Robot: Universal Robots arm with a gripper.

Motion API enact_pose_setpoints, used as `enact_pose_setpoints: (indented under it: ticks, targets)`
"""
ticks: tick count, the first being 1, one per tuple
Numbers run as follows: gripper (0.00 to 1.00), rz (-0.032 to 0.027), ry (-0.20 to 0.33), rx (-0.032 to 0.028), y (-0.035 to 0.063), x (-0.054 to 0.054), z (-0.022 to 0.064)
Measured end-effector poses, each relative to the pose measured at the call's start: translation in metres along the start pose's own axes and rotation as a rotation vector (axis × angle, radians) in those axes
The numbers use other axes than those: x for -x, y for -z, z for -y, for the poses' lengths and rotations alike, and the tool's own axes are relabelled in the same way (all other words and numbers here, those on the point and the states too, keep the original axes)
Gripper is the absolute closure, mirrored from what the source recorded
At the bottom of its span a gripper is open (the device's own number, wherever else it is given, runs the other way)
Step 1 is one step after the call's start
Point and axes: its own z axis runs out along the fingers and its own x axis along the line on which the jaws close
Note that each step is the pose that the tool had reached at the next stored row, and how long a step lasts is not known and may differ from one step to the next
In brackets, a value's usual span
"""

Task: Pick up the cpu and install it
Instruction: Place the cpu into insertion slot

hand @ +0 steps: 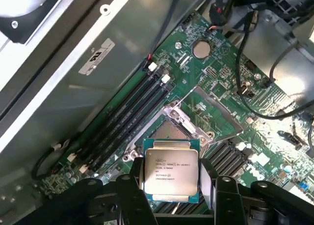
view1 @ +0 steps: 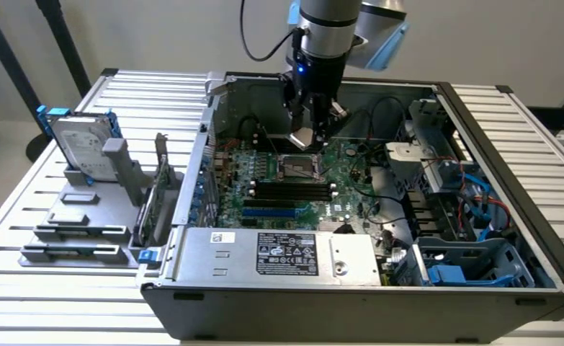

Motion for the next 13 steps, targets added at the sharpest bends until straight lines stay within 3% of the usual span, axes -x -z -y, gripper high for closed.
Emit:
enact_pose_setpoints:
  ticks: [13]
  targets:
    - [0.45,-0.0017,-0.226,0.0052,-0.0096,0.0006,0.0003]
